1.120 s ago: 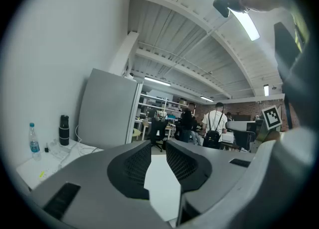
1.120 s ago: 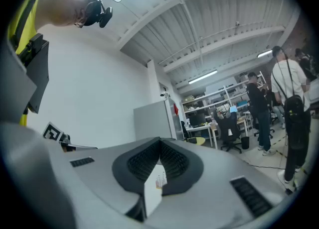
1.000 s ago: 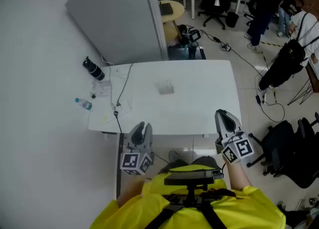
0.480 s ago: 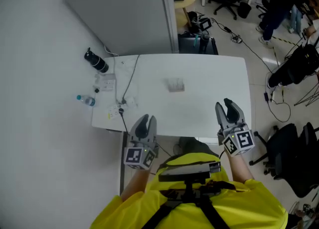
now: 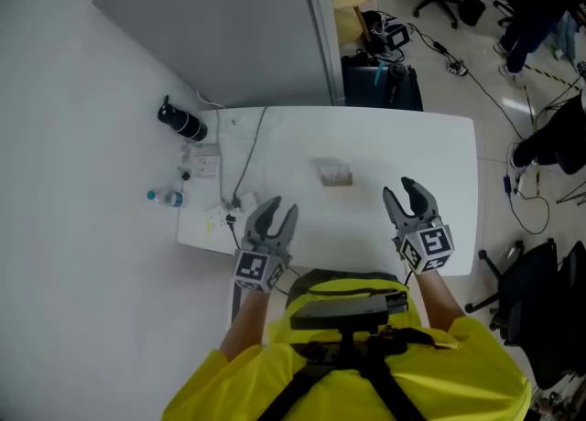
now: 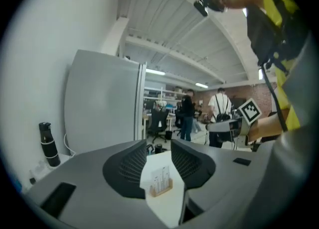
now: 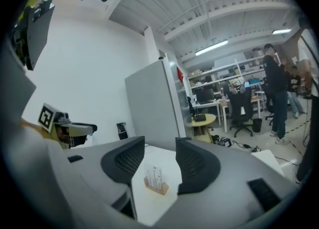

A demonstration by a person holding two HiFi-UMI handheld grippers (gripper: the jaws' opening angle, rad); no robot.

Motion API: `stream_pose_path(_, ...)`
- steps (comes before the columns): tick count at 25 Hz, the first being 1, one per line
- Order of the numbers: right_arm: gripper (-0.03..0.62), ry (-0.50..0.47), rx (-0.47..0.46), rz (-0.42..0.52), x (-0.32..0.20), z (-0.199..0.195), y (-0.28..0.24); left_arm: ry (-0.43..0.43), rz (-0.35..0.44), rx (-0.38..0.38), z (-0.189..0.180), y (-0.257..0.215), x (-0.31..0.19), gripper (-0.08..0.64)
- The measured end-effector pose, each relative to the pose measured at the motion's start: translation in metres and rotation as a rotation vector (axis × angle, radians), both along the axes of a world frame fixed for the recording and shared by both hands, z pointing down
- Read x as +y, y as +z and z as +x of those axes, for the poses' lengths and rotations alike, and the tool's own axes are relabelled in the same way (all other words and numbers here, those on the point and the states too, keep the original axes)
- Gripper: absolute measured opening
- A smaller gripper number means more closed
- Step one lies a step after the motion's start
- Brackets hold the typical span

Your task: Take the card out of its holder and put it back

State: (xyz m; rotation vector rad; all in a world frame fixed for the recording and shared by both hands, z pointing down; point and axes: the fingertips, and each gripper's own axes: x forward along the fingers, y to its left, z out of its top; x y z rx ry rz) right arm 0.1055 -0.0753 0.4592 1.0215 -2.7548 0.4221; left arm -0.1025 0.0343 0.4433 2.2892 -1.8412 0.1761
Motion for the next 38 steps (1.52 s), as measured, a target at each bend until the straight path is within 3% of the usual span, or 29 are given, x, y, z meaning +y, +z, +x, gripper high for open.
stream_pose_path(2,0.201,-0.024,0.03,-0.023,-0.009,-0.007,0.023,-0.003,-0.049,-0.028,-0.005,0.023,-0.014,0.101)
stream_pose_path(5,0.201,-0.035,0.039,-0.055,-0.016,-0.014,0.05,0.019,-0.098,-0.018,-0.012,0.064,-0.034,0.101)
stream_pose_path(8,0.201,-0.054,0.029,-0.102,-0.003,-0.017,0.063,0.166,-0.148,-0.009,-0.007,0.1,-0.06,0.101)
stream_pose_path(12,0.201,-0.095,0.048,-0.128,0.031,-0.015,0.076,0.399,-0.198,-0.072,-0.003,0.146,-0.095,0.101)
stream_pose_path(14,0.201,-0.086,0.071,-0.16,0.04,-0.011,0.086,0.487,-0.24,-0.065,0.001,0.173,-0.11,0.101)
stream_pose_path(21,0.201,-0.014,0.067,-0.21,0.066,-0.019,0.094,0.691,-0.302,-0.054,0.016,0.225,-0.126,0.085)
stream_pose_path(23,0.201,0.005,0.072,-0.223,0.069,-0.02,0.1,0.732,-0.297,-0.044,0.018,0.229,-0.128,0.015)
stream_pose_path(31,0.201,0.046,0.074,-0.241,0.076,-0.025,0.108,0.809,-0.233,-0.038,0.025,0.217,-0.127,0.009)
stream_pose_path(38,0.201,0.063,0.056,-0.21,0.069,-0.026,0.08,0.782,-0.134,-0.023,0.022,0.146,-0.124,0.006)
